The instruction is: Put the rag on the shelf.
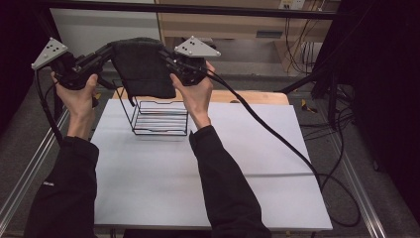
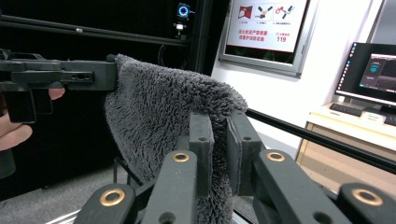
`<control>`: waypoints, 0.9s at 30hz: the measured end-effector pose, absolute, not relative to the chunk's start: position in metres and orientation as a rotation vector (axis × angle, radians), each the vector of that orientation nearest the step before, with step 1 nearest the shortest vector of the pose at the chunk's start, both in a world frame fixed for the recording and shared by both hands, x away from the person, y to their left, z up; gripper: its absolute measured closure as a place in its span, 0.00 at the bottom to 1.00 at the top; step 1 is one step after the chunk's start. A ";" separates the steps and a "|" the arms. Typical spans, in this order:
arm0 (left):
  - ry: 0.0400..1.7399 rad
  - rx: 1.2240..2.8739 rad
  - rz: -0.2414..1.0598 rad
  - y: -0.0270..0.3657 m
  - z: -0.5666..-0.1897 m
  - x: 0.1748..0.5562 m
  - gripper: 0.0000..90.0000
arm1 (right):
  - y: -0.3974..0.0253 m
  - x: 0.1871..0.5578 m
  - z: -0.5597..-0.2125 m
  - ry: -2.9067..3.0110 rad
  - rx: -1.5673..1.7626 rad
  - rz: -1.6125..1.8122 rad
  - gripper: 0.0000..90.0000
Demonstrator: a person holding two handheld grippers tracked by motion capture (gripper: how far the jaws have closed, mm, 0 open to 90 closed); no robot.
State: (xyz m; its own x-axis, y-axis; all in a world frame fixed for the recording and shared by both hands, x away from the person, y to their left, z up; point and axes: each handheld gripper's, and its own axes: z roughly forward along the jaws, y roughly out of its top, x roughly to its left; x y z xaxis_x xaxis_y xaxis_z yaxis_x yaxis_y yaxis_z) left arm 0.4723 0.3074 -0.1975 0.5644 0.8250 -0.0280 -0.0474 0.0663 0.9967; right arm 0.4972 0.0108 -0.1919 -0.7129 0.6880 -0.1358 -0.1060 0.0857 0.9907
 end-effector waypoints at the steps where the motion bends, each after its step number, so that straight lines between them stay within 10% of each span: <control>1: 0.738 1.353 0.757 0.308 -0.198 0.471 0.92 | 0.011 0.496 -0.192 1.765 0.569 1.690 0.92; 27: 0.718 1.384 0.763 0.311 -0.220 0.454 0.92 | 0.010 0.477 -0.204 1.846 0.491 1.618 0.91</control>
State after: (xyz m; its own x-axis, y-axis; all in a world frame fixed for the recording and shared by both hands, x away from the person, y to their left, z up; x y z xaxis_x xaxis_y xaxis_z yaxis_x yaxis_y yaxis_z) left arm 0.4544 0.3108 -0.2201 0.5759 0.8175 -0.0001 -0.0491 0.0347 0.9982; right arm 0.4771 0.0098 -0.2041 -0.7336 0.6461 -0.2107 -0.1240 0.1775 0.9763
